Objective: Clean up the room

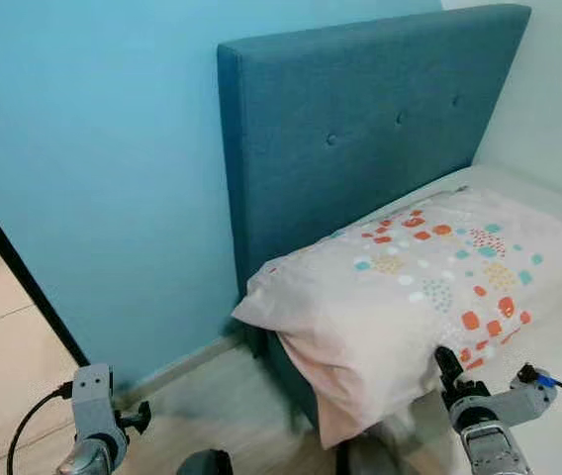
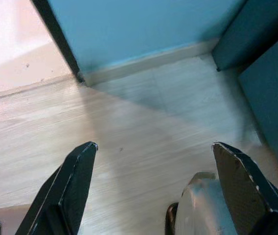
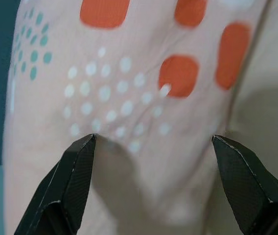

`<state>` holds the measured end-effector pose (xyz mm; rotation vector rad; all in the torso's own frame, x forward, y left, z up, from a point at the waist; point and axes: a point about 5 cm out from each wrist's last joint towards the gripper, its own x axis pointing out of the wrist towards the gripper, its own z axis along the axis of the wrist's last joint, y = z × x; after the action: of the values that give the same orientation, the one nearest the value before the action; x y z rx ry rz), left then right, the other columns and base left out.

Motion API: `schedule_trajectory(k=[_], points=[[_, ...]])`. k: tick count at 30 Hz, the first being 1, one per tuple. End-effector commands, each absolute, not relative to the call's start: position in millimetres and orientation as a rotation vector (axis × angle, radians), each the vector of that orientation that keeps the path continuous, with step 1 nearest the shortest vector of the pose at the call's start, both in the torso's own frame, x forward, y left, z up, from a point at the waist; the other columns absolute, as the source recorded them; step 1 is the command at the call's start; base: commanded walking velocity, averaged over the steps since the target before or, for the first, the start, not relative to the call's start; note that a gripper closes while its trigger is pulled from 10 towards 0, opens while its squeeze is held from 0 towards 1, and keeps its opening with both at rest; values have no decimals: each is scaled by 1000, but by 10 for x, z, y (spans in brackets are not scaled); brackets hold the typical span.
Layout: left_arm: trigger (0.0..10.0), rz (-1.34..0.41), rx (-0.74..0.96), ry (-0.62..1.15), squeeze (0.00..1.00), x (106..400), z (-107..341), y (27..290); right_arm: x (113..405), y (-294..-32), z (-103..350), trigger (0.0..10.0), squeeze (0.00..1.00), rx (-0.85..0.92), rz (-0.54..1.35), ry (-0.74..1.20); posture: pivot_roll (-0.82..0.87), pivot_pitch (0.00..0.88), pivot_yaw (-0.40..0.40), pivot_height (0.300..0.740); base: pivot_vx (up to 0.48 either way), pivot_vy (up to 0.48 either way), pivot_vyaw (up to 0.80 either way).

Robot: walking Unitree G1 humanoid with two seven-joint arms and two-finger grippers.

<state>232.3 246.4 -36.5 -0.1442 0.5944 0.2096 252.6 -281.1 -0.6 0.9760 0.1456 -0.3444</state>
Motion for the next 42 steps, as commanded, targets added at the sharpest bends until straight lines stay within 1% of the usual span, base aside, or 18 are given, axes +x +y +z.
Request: schedule_trajectory(k=[1, 6, 9, 11, 16, 20, 21, 23, 26, 30, 32, 33, 35, 36, 37, 39, 41, 42], points=[[10000, 213, -128, 598, 0, 2275, -365, 2552, 2497, -2777, -47, 10000, 0, 1019, -347, 145, 75, 144, 4, 601, 0, 0, 0], [10000, 188, -109, 585, 0, 2239, -352, 2612, 2510, -2702, -97, 10000, 0, 1067, -375, 168, 107, 186, 10, 601, 0, 0, 0], [10000, 183, -106, 583, 0, 2232, -350, 2618, 2519, -2695, -94, 10000, 0, 1069, -375, 170, 109, 189, 11, 601, 0, 0, 0], [10000, 171, -94, 575, 0, 2210, -341, 2653, 2570, -2669, -69, 10000, 0, 1064, -359, 177, 129, 217, 13, 601, 0, 0, 0], [10000, 159, -79, 567, 0, 2168, -332, 2705, 2635, -2664, -10, 10000, 0, 1068, -331, 160, 146, 245, 17, 601, 0, 0, 0], [10000, 133, -57, 561, 0, 2091, -330, 2764, 2778, -2596, 121, 10000, 0, 1102, -229, 102, 167, 275, 26, 601, 0, 0, 0], [10000, 133, -57, 561, 0, 2091, -330, 2764, 2778, -2596, 121, 10000, 0, 1102, -229, 102, 167, 275, 26, 601, 0, 0, 0], [10000, 116, -42, 564, 0, 2020, -341, 2799, 2856, -2539, 193, 10000, 0, 1129, -173, 68, 181, 298, 46, 601, 0, 0, 0], [10000, 92, -21, 565, 0, 1944, -343, 2834, 2982, -2512, 295, 10000, 0, 1147, -166, 45, 198, 332, 56, 601, 0, 0, 0], [10000, 85, -15, 560, 0, 1932, -333, 2842, 3042, -2505, 343, 10000, 0, 1145, -169, 47, 213, 344, 60, 601, 0, 0, 0], [10000, 69, -6, 544, 0, 1932, -302, 2851, 3144, -2532, 460, 10000, 0, 1124, -161, 32, 231, 363, 65, 601, 0, 0, 0], [10000, 69, -6, 544, 0, 1932, -302, 2851, 3144, -2532, 460, 10000, 0, 1124, -161, 32, 231, 363, 65, 601, 0, 0, 0], [10000, 60, 1, 527, 0, 1952, -265, 2860, 3237, -2616, 608, 10000, 0, 1104, -171, -5, 239, 372, 67, 601, 0, 0, 0], [10000, 60, 1, 527, 0, 1952, -265, 2860, 3237, -2616, 608, 10000, 0, 1104, -171, -5, 239, 372, 67, 601, 0, 0, 0], [10000, 57, 1, 519, 0, 1961, -248, 2860, 3271, -2675, 681, 10000, 0, 1097, -180, -27, 247, 378, 67, 601, 0, 0, 0], [10000, 57, 1, 519, 0, 1961, -248, 2860, 3271, -2675, 681, 10000, 0, 1097, -180, -27, 247, 378, 67, 601, 0, 0, 0], [10000, 51, 1, 502, 0, 1975, -220, 2854, 3335, -2812, 845, 10000, 0, 1081, -203, -75, 262, 387, 58, 601, 0, 0, 0], [10000, 51, 1, 495, 0, 1978, -206, 2857, 3369, -2869, 934, 2706, 0, 1075, -208, -102, 264, 390, 57, 601, 0, 0, 0]])
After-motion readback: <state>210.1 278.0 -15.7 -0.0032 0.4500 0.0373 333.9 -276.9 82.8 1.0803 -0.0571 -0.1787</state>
